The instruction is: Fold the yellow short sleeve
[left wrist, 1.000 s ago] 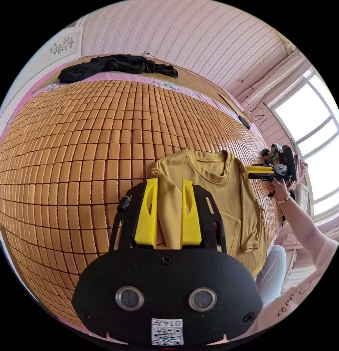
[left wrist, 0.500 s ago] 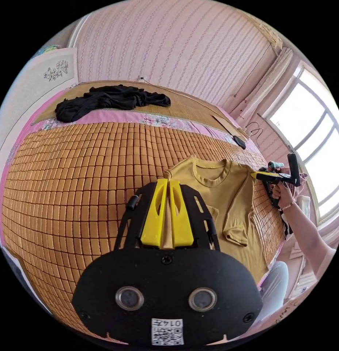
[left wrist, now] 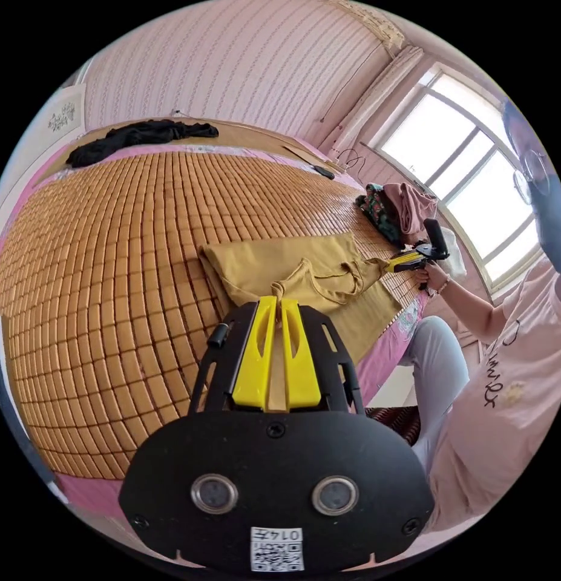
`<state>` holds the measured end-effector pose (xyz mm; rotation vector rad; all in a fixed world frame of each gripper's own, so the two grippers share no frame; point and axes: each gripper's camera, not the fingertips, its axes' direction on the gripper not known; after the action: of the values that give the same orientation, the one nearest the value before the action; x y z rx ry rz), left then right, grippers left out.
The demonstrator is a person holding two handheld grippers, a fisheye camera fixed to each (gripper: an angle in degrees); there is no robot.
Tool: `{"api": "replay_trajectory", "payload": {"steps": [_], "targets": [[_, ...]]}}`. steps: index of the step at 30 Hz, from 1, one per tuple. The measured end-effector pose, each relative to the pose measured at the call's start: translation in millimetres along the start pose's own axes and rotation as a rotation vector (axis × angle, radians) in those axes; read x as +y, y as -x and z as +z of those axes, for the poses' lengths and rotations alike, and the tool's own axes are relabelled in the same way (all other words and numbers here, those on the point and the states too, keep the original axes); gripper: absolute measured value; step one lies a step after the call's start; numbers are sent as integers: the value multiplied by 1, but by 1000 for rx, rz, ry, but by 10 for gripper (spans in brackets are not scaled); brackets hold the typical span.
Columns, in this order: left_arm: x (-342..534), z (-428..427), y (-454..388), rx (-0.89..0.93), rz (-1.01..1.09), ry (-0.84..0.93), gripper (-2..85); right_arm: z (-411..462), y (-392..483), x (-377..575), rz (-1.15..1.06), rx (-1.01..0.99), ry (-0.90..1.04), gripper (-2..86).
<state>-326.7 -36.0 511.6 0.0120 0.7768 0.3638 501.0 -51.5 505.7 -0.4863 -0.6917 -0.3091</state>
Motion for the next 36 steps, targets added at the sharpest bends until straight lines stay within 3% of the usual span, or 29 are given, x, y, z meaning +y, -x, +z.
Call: {"api": "replay_trajectory", "payload": {"steps": [1, 3, 9, 15, 21, 23, 26, 32, 36], "targets": [[14, 17, 2, -22, -39, 59, -9, 20, -5, 8, 48, -4, 62, 7], [25, 32, 2, -67, -75, 107, -7, 21, -6, 17, 76, -24, -34, 7], [24, 23, 2, -91, -81, 112, 21, 17, -13, 28, 173, 21, -60, 10], [4, -9, -45, -317, 101, 97, 36, 7, 6, 21, 158, 157, -161, 31], [-37, 61, -70, -147, 101, 106, 61, 66, 24, -43, 30, 68, -136, 127], [-40, 88, -68, -167, 103, 172, 60, 95, 16, -53, 45, 35, -54, 85], [-33, 89, -65, -98, 115, 149, 12, 94, 21, -41, 17, 87, -96, 26], [15, 40, -81, 69, 178, 101, -2, 87, 46, 2, -136, -82, -46, 29], [64, 36, -92, 83, 150, 225, 27, 104, 54, 25, -104, -61, 106, 44]]}}
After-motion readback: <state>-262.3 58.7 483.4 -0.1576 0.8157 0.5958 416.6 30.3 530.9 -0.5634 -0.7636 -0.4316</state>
